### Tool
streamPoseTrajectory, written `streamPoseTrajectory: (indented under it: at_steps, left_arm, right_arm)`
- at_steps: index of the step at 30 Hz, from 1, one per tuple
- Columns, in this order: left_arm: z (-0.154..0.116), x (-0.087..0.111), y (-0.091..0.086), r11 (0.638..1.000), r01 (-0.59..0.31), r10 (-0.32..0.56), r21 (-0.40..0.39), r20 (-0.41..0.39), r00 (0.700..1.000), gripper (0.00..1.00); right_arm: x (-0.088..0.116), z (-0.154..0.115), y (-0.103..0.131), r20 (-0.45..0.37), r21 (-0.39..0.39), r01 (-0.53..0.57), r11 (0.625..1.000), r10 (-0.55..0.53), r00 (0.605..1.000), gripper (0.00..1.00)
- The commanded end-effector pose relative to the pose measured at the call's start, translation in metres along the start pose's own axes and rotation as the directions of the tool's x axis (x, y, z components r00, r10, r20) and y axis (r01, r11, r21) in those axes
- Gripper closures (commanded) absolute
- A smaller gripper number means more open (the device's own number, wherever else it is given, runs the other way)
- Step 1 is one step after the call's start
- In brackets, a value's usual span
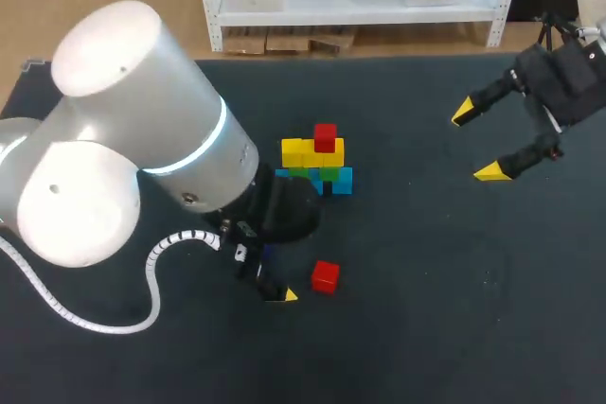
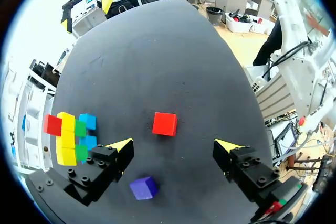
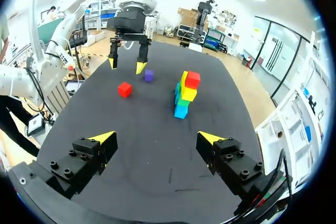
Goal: Place the blue cubes, place green cubes on the blue cubes, place the yellow cubes on the green cubes, then place the red cubes on the yellow cubes, and place purple cube on the red cubes.
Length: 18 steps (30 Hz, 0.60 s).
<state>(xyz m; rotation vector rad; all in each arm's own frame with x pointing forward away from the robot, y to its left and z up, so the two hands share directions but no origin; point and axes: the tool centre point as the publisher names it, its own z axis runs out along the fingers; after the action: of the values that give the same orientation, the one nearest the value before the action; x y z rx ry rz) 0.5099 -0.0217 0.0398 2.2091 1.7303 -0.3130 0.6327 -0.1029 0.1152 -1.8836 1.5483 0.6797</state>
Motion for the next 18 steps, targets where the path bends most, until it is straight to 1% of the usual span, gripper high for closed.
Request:
streamPoseTrajectory:
  at_steps: [1,3,9,18]
  left_arm:
    - [0.009,-0.002,0.008,0.999,-0.021,0.021,0.036,0.022,1.0,0.0]
    - [0.012,-0.005,0.009,0.997,-0.04,0.038,0.061,0.036,0.999,0.0]
    - [0.017,-0.009,0.012,0.991,-0.095,0.09,0.099,0.051,0.995,0.0]
    - [0.027,-0.013,0.011,0.986,-0.098,0.09,0.132,0.066,0.994,0.0]
  right_arm:
    - [0.0,0.0,0.0,0.002,0.0,0.001,1.0,-0.001,1.0,0.0]
    - [0.0,0.0,0.0,0.002,0.0,0.001,1.0,-0.001,1.0,0.0]
    - [0.0,0.0,0.0,0.002,0.0,0.001,1.0,-0.001,1.0,0.0]
    - [0.0,0.0,0.0,0.002,0.0,0.001,1.0,-0.001,1.0,0.0]
